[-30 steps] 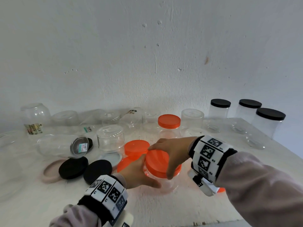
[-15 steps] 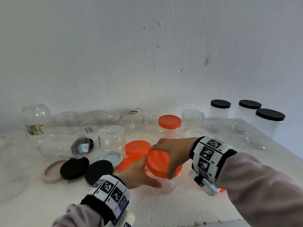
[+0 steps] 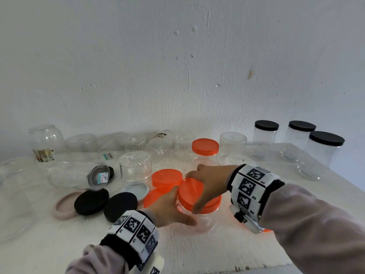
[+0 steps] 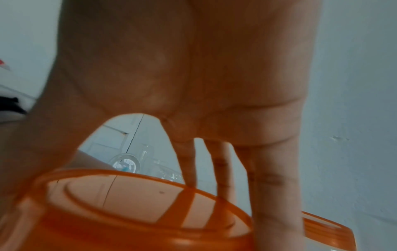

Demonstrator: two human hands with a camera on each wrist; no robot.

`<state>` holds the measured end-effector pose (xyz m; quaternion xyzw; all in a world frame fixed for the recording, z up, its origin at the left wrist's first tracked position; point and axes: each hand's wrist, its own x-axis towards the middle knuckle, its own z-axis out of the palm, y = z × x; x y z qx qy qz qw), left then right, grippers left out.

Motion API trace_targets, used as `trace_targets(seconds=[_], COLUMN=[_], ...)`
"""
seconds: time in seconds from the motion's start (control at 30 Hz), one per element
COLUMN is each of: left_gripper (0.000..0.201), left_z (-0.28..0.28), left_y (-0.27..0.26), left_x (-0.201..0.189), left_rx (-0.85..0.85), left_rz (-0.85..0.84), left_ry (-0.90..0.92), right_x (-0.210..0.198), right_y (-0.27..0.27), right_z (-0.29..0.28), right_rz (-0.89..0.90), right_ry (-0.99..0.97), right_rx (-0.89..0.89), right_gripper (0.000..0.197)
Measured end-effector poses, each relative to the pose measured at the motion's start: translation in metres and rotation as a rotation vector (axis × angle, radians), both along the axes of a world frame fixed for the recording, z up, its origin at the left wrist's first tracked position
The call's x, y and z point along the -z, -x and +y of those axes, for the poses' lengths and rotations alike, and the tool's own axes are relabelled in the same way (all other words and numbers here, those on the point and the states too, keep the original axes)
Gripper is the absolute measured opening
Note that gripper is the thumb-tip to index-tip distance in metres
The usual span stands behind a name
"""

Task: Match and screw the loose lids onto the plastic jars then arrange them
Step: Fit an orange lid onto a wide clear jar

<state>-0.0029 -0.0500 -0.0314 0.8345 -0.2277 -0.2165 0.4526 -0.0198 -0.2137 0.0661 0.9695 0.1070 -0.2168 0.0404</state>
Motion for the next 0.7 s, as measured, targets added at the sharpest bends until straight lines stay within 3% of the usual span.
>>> trace_targets(seconds=[0.2, 0.7], left_gripper=[0.106, 0.109], left_z=[-0.0002, -0.0020], left_y=[-0.0006, 0.0015], left_x=[0.0007, -0.0013], left_rx=[0.001, 0.001], left_rz=[-0.006, -0.035], left_ry=[-0.004, -0.020], right_x=[0.0025, -0.0047], right_y=[0.0000, -0.0029], right_z=[0.0021, 0.0014], right_rz=[-0.007, 0.030], right_ry=[0.021, -0.025], right_rx=[0.064, -0.031], right_gripper=[0.115, 0.106])
